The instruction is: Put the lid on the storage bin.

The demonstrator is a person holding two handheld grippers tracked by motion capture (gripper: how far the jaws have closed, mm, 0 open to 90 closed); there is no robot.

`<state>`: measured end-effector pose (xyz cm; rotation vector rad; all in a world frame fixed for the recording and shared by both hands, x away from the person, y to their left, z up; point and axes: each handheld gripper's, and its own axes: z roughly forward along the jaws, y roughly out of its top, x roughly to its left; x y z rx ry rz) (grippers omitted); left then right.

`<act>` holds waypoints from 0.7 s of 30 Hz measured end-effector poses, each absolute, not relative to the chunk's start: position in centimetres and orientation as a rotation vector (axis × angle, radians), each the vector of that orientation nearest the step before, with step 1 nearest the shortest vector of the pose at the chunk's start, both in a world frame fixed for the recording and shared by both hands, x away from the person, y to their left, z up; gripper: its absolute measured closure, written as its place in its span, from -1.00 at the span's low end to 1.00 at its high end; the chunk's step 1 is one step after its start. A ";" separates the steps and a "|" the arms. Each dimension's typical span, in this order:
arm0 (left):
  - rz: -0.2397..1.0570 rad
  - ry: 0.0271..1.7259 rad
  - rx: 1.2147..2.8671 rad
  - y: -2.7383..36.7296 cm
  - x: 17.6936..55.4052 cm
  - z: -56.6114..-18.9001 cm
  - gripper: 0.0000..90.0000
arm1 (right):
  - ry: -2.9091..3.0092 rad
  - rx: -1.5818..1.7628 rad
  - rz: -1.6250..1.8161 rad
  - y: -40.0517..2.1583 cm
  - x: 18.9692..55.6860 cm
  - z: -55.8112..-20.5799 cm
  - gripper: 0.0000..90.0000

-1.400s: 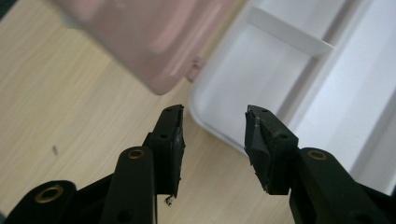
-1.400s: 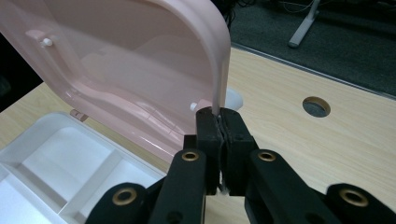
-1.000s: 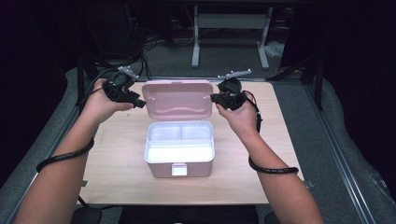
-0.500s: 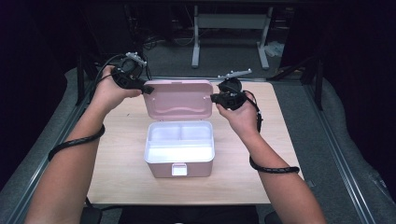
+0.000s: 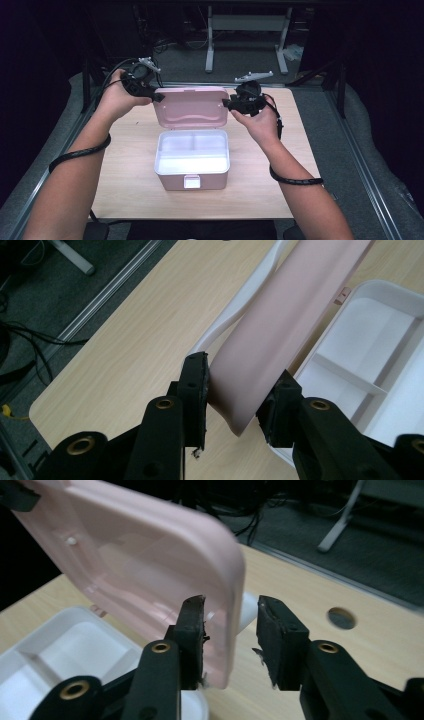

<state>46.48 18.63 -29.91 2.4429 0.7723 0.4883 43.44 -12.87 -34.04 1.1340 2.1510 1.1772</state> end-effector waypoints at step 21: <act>0.484 0.662 2.452 19.1 43.1 -30.2 0.39 | 2.291 0.980 1.143 -11.9 41.4 -31.9 0.29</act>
